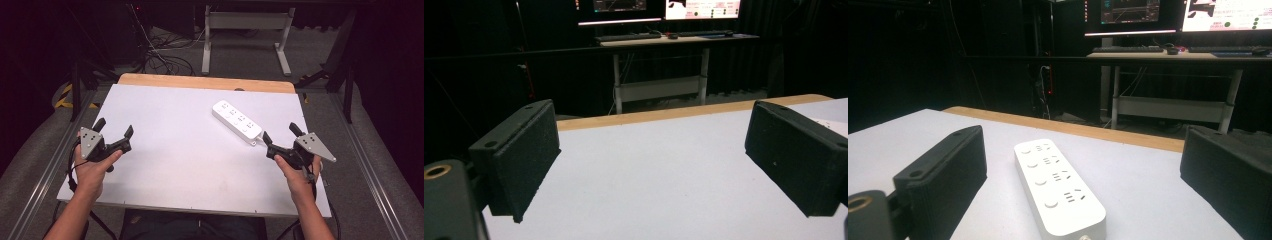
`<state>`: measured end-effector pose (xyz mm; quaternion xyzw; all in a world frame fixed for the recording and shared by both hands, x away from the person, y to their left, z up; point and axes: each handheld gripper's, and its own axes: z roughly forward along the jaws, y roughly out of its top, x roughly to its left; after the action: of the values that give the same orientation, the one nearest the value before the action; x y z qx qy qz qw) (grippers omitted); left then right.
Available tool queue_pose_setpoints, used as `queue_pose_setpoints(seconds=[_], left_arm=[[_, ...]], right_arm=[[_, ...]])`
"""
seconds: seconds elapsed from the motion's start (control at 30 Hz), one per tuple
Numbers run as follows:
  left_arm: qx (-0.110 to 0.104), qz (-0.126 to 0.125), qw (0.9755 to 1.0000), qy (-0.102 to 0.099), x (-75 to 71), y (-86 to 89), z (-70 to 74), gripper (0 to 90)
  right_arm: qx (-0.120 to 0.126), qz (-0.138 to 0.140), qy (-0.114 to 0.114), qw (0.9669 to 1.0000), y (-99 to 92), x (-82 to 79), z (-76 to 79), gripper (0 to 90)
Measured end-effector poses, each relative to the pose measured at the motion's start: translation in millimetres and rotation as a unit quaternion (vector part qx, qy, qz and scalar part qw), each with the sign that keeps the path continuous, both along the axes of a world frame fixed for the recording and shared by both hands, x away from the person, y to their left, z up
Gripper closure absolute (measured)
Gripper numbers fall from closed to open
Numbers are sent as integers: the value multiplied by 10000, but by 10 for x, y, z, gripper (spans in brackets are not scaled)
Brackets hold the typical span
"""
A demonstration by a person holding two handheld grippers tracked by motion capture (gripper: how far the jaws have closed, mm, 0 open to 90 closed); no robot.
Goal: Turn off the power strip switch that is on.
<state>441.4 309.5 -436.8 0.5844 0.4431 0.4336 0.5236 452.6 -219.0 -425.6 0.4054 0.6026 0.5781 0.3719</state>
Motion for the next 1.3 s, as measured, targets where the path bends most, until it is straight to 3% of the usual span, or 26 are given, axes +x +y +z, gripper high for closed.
queue_pose_setpoints(seconds=[0.3,1.3], left_arm=[[22,-89,10000,-34,-28,-35,10,77],[-66,-21,10000,-52,-75,6,20,78]], right_arm=[[-16,-46,86,10000,-14,-29,-5,60],[-37,-95,143,9998,-36,-54,-30,64]])
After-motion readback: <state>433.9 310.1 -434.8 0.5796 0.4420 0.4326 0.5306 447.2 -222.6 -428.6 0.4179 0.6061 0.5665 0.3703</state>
